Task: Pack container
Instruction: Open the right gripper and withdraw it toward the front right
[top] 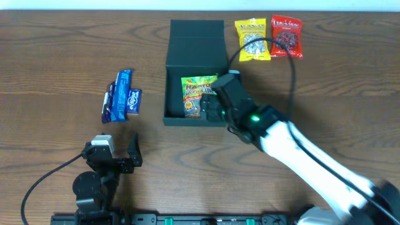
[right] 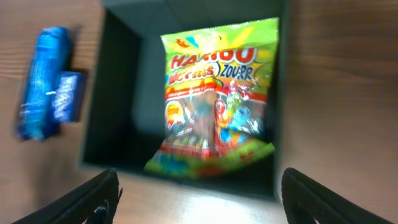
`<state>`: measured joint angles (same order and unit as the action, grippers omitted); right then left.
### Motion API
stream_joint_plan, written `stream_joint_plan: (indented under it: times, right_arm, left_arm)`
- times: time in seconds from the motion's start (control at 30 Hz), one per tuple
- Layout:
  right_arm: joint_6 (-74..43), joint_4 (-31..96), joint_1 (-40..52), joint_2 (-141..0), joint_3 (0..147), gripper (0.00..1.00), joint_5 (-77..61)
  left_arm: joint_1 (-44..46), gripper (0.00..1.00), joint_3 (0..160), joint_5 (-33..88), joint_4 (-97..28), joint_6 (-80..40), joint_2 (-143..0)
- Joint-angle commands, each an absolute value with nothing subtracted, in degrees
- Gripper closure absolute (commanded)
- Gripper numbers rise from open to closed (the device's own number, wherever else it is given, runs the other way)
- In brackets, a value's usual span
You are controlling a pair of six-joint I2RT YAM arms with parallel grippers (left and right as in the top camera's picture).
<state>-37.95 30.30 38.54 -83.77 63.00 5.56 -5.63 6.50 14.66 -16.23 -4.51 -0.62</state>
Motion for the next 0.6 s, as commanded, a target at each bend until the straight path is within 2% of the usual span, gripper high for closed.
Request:
stream_joint_plan:
  times: [0.0, 0.07, 0.1, 0.33, 0.57]
  right_arm:
    - [-36.7, 35.6, 38.3, -75.9, 64.2, 0.13, 5.5]
    - [-36.5, 40.6, 38.3, -71.2, 64.2, 0.02, 5.0]
    - [-35.9, 43.1, 38.3, -68.9, 64.2, 0.01, 4.0]
    - [-35.4, 57.4, 38.3, -57.2, 64.2, 0.01, 2.1]
    - [-34.4, 67.5, 38.3, -52.6, 64.0, 0.01, 2.0]
  left_arm:
    - [-6.0, 0.05, 5.1, 14.6, -16.4, -4.7, -0.3]
    - [-6.0, 0.05, 5.1, 14.6, -16.4, -4.7, -0.3]
    - [-6.0, 0.05, 5.1, 14.6, -16.4, -4.7, -0.3]
    - [-6.0, 0.05, 5.1, 14.6, -16.5, -4.7, -0.3]
    - [-6.0, 0.05, 5.1, 14.6, -16.4, -4.7, -0.3]
